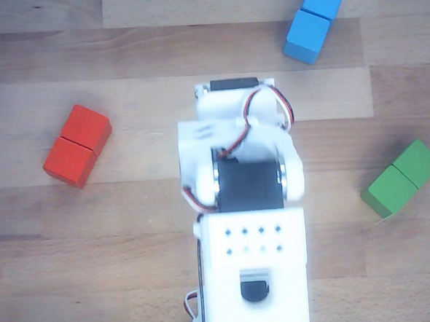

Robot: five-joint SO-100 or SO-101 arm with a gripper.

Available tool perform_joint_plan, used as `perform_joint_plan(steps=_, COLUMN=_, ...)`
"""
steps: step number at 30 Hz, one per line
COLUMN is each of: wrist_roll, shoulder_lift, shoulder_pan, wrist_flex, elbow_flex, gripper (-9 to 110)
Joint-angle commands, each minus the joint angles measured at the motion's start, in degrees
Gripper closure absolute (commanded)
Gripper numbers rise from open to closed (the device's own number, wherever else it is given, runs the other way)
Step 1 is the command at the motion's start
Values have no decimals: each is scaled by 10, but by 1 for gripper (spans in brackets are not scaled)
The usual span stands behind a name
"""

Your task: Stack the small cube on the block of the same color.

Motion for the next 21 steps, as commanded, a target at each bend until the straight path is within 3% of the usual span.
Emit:
perform_joint_plan(steps=1, wrist_roll=-5, shoulder_lift=-66, shoulder_pan=2, wrist_flex=7, elbow_flex=-64, gripper=100)
perform_joint_plan(steps=9, wrist_roll=-5, shoulder_lift=-144, shoulder_pan=3, wrist_flex=90, elbow_flex=-64, gripper=101)
perform_joint_plan(steps=21, wrist_roll=-5, shoulder_lift=-200, shoulder_pan=24, wrist_flex=95, elbow_flex=-72, gripper=99)
